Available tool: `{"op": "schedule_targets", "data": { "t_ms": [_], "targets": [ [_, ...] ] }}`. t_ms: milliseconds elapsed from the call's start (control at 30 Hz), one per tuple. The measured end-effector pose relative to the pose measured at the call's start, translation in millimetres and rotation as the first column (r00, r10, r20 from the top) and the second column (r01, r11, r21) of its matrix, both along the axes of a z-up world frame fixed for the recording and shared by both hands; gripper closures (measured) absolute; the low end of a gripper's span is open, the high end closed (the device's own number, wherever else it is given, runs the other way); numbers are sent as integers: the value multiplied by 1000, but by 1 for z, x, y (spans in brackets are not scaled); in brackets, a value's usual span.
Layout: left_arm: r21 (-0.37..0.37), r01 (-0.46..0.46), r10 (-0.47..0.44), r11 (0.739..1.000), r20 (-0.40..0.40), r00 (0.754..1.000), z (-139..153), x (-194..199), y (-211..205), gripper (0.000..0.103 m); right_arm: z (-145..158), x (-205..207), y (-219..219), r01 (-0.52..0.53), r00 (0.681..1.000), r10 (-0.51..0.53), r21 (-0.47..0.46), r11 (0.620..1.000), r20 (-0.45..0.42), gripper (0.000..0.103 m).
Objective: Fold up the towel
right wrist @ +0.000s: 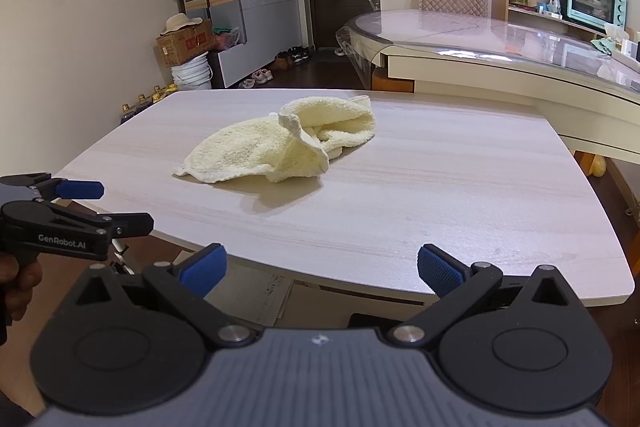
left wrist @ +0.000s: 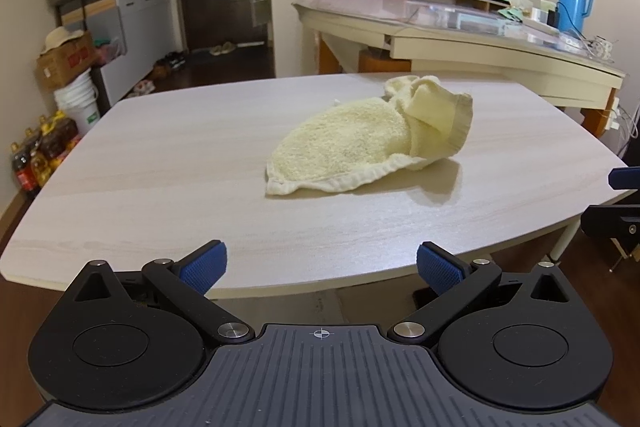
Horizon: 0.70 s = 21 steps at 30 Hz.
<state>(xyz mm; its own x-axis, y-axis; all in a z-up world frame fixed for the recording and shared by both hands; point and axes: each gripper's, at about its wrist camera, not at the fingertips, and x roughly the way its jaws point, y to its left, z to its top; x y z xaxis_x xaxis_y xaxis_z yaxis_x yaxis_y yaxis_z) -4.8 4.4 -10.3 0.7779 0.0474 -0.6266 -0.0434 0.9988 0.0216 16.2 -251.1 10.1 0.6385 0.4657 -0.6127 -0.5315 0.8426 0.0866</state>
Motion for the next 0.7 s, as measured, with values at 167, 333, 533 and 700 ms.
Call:
{"op": "schedule_targets", "data": {
  "t_ms": [167,333,533,700],
  "targets": [
    [-1,-8,8,1000,0,1000,0,0,1,0,1,1,1,-4,1000,4,-2,1000,2,0],
    [1,-9,9,1000,1,1000,1,0,2,0,3,1,2,-7,1000,7,0,1000,7,0],
    [1,-8,8,1000,-3,1000,1,0,2,0,2,2,2,-8,1000,8,0,1000,1,0],
    [2,-5,5,1000,-5,1000,0,1,1,0,2,2,2,-9,1000,9,1,1000,-3,0]
  ]
}}
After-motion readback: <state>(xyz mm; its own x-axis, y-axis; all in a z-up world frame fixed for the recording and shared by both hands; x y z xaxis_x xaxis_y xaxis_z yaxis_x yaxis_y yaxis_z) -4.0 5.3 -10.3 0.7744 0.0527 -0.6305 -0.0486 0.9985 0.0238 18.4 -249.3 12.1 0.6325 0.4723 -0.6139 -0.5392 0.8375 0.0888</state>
